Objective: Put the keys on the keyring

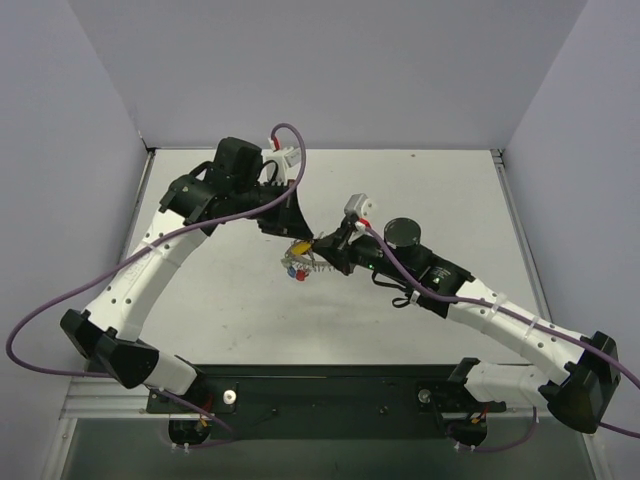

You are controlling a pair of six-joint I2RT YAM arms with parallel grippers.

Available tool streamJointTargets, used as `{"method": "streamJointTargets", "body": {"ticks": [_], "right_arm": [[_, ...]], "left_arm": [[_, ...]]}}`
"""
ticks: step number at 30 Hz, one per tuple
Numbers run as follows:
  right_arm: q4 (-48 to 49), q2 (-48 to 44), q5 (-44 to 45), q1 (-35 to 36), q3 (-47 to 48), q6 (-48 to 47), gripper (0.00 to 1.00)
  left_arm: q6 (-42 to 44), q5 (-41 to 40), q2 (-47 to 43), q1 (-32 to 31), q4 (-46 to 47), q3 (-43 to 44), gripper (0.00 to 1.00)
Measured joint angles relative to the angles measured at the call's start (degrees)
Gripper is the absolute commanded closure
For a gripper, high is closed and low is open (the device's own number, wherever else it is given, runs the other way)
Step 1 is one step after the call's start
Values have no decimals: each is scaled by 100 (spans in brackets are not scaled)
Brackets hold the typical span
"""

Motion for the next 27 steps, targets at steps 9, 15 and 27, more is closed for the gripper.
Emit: {"method": "streamJointTargets", "body": {"ticks": [9,15,27], "right_arm": [[-442,0,398,127,0,-146,100],[-616,-2,564,179,0,-245,69],[-841,-796,555,179,-2,-662,31]], "left_arm": [[24,101,125,7,39,-289,100],[101,166,129,22,116,-490,100],[472,105,55,81,221,-953,100]]}}
